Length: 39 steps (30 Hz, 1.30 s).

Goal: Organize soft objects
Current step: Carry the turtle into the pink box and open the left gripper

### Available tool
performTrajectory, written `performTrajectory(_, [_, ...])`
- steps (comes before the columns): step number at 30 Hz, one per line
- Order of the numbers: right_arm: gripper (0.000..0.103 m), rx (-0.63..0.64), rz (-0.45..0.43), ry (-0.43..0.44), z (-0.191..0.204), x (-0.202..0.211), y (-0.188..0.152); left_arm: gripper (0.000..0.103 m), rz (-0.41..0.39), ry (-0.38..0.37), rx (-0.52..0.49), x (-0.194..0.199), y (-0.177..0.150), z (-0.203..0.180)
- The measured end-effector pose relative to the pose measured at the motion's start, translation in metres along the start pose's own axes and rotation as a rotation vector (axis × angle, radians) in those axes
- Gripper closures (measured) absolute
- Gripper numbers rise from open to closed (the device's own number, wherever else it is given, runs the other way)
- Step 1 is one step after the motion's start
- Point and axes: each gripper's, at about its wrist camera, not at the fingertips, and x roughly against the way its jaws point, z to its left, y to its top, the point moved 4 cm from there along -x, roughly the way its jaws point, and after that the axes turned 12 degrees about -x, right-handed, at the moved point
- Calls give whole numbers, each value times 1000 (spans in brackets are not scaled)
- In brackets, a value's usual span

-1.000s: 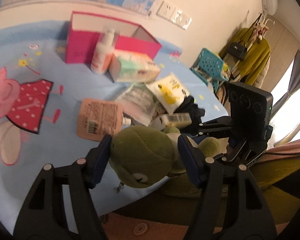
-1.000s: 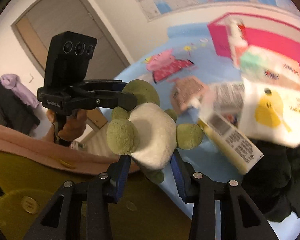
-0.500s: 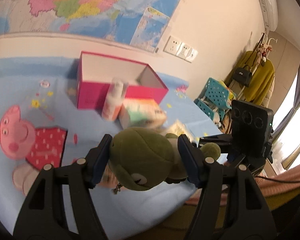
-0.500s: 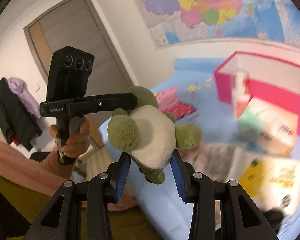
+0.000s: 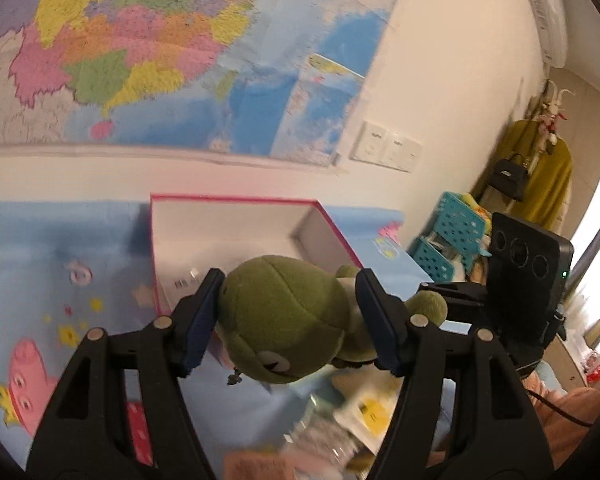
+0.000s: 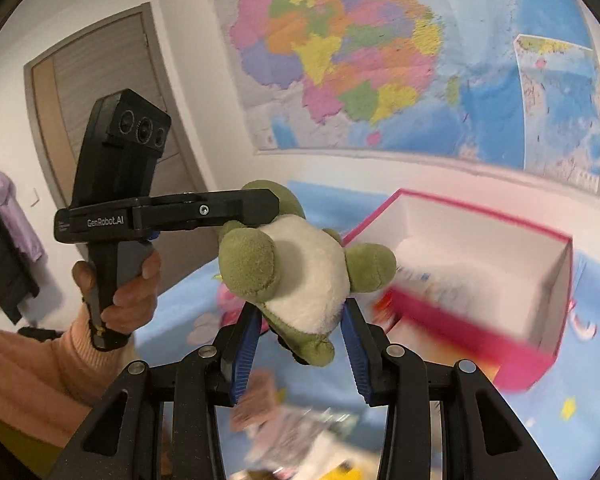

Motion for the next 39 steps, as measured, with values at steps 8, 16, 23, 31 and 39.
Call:
performTrajectory(8, [62,-70,63,-40,-61,-38,35,35,75,37,74,-67,21,47])
performTrajectory(16, [62,-127,163,-112,-111,-88,49,35,165,59,141,-128,20,85])
performTrajectory(23, [61,-236,232,-208,-145,-123,63,35,238,99,174,-159,16,104])
performTrajectory(31, [48,-258,215,-250,-151,-119,62,35,196,178,163,-145,22,110])
performTrajectory(39, [41,-189,94,-134,-112,-26,47,35,31,83,91,-64,19,68])
